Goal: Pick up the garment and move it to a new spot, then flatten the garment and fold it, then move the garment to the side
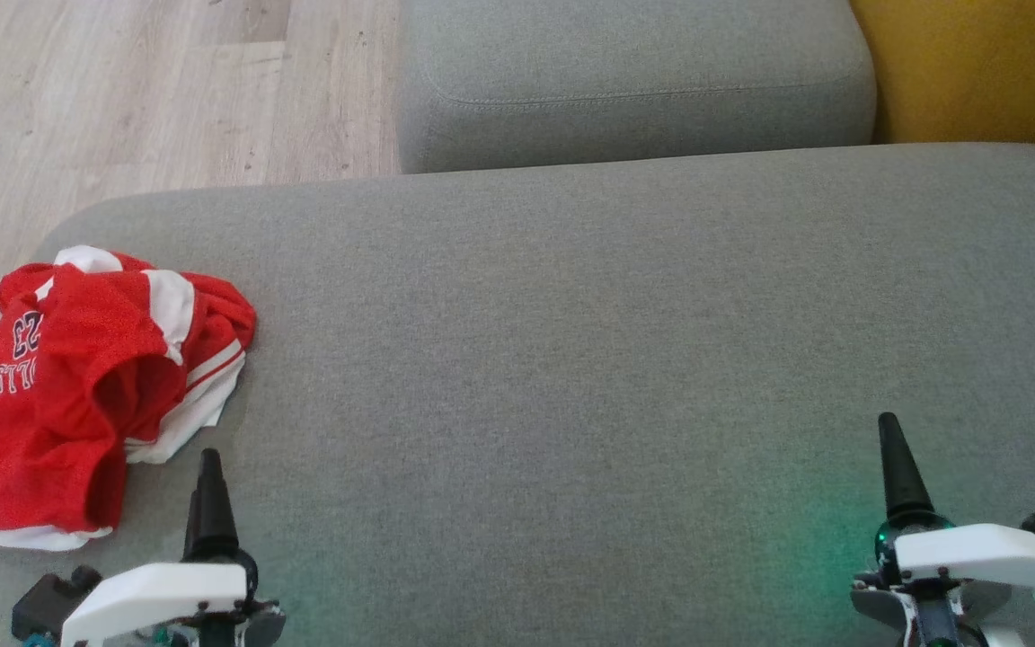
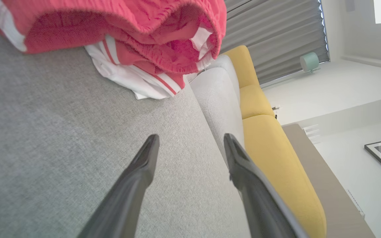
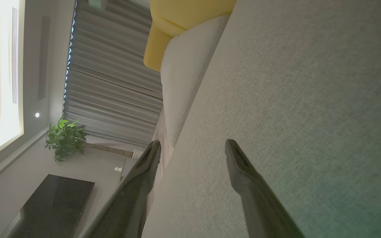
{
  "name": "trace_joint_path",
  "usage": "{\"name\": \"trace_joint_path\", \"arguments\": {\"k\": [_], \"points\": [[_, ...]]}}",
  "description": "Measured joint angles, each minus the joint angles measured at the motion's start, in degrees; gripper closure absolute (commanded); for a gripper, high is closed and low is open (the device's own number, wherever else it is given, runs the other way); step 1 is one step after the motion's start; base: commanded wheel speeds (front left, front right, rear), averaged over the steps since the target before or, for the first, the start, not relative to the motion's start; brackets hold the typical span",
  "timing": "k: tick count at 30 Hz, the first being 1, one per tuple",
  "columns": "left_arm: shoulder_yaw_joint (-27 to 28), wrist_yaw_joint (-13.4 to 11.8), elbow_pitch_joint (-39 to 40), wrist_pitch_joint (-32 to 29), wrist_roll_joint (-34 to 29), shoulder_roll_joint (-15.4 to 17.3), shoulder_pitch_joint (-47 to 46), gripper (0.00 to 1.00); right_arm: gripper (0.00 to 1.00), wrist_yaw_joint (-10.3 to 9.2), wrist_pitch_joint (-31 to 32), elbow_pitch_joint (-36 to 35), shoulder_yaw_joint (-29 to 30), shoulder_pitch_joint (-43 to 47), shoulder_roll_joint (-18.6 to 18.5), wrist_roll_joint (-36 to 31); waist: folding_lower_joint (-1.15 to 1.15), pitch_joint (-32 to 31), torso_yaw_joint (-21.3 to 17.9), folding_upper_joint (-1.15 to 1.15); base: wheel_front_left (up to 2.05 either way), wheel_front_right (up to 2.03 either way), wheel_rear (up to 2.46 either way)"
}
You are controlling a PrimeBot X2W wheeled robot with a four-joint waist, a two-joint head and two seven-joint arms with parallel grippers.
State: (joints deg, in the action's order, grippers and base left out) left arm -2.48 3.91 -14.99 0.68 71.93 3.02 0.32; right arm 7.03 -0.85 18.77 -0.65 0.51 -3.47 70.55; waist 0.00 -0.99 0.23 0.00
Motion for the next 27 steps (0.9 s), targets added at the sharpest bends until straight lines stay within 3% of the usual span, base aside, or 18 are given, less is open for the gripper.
{"name": "trace_joint_path", "arguments": {"k": [27], "points": [[-3.93, -2.41, 3.01, 3.94, -20.20, -0.01, 0.23, 0.00, 0.00, 0.00, -3.75, -0.51, -4.28, 0.02, 0.11, -18.40, 0.00, -1.05, -0.58, 0.00, 0.00, 0.00, 0.00]]}}
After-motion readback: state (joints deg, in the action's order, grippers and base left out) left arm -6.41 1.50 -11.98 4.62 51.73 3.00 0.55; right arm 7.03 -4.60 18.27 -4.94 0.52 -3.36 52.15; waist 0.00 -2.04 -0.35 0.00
